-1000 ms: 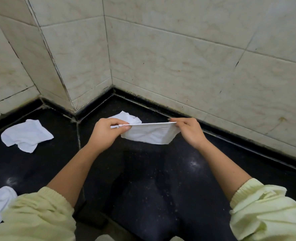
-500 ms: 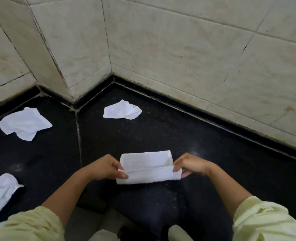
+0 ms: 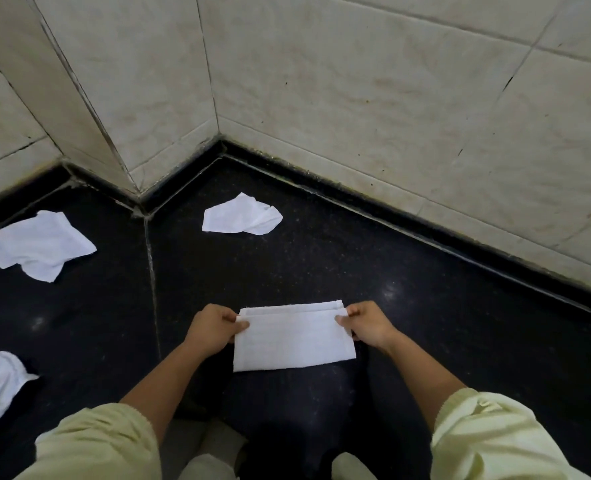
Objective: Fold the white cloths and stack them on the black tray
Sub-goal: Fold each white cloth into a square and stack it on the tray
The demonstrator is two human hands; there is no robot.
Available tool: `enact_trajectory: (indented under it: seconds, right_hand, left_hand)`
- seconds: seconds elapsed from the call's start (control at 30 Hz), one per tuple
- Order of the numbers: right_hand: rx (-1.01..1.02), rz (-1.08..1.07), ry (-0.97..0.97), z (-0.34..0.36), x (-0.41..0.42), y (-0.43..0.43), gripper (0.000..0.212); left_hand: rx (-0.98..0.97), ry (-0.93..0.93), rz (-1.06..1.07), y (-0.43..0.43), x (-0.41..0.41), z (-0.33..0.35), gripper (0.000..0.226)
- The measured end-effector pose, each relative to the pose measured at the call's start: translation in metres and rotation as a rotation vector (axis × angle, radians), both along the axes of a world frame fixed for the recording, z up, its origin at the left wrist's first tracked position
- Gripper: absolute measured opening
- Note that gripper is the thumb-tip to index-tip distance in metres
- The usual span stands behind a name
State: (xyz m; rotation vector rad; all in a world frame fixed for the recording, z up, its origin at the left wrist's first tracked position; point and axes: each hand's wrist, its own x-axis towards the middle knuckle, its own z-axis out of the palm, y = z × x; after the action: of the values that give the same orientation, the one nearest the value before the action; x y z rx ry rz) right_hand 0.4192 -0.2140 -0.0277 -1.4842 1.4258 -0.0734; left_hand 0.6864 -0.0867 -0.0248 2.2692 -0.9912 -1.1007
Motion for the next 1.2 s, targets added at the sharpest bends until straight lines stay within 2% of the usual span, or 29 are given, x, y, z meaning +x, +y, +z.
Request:
enact_trajectory:
  seconds: [0.17, 0.27, 0.5, 0.63, 0.73, 0.93, 1.2]
  right_hand:
    - [-0.147, -0.047, 0.130, -0.008, 0.015, -0.009, 0.026]
    - [-0.158, -0.050, 0.184, -0.009, 0.019, -0.010, 0.029]
    - [-0.247, -0.050, 0.250, -0.017, 0.023, -0.007, 0.012]
    - [-0.411, -0.066, 0.217, -0.012, 0.018, 0.001, 0.015]
    - [-0.480, -0.006, 0.153, -0.007, 0.007, 0.015, 0.010]
    - [-0.413, 0.094, 0.103, -0.015, -0.020, 0.047, 0.015]
    - [-0.329, 0.017, 0.149, -0.022, -0.026, 0.057, 0.018]
  left_hand:
    - [0.042, -0.127, 0.020, -0.014, -0.002, -0.010, 0.018]
    - [0.047, -0.152, 0.028, -0.018, -0.002, -0.012, 0.020]
    - [0.048, -0.203, 0.065, -0.019, -0.006, -0.019, 0.022]
    - [-0.071, -0.242, 0.083, -0.007, -0.012, -0.022, 0.027]
    - [-0.196, -0.205, 0.091, 0.012, -0.025, -0.022, 0.034]
    - [-0.239, -0.120, 0.063, 0.047, -0.041, -0.034, 0.038]
    - [-0.248, -0.055, 0.082, 0.054, -0.039, -0.037, 0.031]
